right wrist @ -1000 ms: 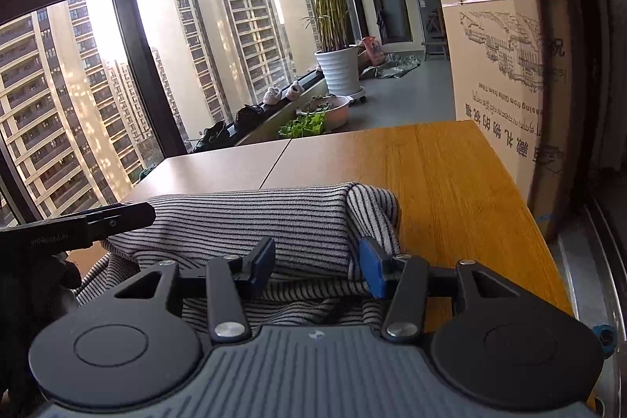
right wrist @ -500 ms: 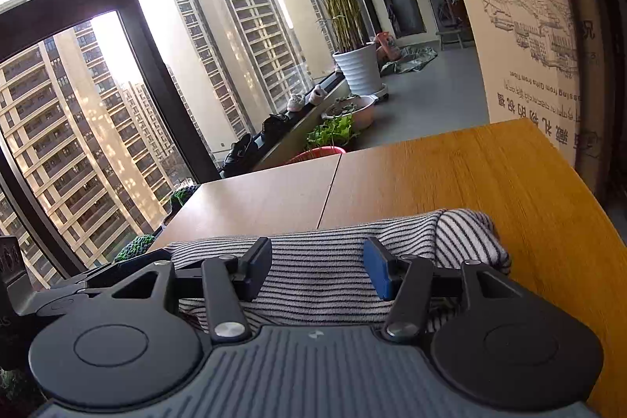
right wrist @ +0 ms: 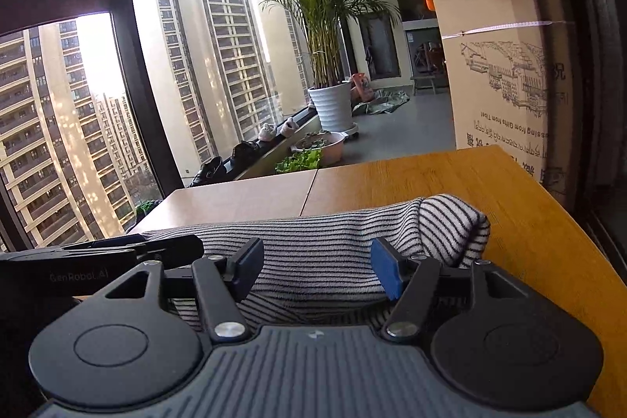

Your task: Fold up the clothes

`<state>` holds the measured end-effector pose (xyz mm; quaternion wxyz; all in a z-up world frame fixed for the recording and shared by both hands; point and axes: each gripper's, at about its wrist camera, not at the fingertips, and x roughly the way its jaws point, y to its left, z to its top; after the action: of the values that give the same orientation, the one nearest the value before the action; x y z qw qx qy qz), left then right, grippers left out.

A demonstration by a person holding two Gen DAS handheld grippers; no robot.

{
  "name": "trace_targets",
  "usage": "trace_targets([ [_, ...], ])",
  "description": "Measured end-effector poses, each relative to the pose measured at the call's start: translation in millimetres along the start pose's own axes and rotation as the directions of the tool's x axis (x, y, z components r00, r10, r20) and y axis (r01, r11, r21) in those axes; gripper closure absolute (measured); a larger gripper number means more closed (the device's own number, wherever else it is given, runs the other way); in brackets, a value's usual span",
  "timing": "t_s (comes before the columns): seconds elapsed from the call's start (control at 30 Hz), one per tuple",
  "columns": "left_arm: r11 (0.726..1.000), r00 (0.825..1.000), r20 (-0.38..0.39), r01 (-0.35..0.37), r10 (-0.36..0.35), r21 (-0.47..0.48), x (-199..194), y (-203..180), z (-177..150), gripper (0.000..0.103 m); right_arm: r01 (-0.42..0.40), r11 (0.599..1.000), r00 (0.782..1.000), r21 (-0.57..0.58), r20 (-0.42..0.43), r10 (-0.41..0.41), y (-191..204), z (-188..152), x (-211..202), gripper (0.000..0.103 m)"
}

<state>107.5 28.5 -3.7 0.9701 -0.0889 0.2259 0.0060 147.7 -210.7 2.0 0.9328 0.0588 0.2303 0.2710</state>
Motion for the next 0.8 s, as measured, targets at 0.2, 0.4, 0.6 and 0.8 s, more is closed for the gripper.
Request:
trace_targets([
  [0.2,0.999,0.999,-0.015,-0.029,0.029,0.033,3.1,-6.3,0.1,0.0,-0.009,1.0,1.0,-0.001,-0.022,0.009,-1.7,-1.5,-2.2,0.036],
  [0.4,0.999,0.999,-0.014,-0.029,0.03,0.034,2.0,-6.2,-0.9,0.0,-0.004,1.0,1.0,-0.01,-0.027,0.004,0.1,-0.5,0.1,0.035],
  [0.6,1.0,1.0,-0.007,-0.019,0.02,0.023,-0.2,-3.7,-1.6,0.0,-0.003,1.0,1.0,-0.011,-0.027,0.003,5.1,-7.4,-5.3,0.035],
  [0.8,1.0,1.0,-0.001,-0.009,0.009,0.011,-1.5,-1.5,-1.8,0.0,0.0,1.0,1.0,-0.011,-0.029,0.0,6.2,-7.7,-5.9,0.034],
])
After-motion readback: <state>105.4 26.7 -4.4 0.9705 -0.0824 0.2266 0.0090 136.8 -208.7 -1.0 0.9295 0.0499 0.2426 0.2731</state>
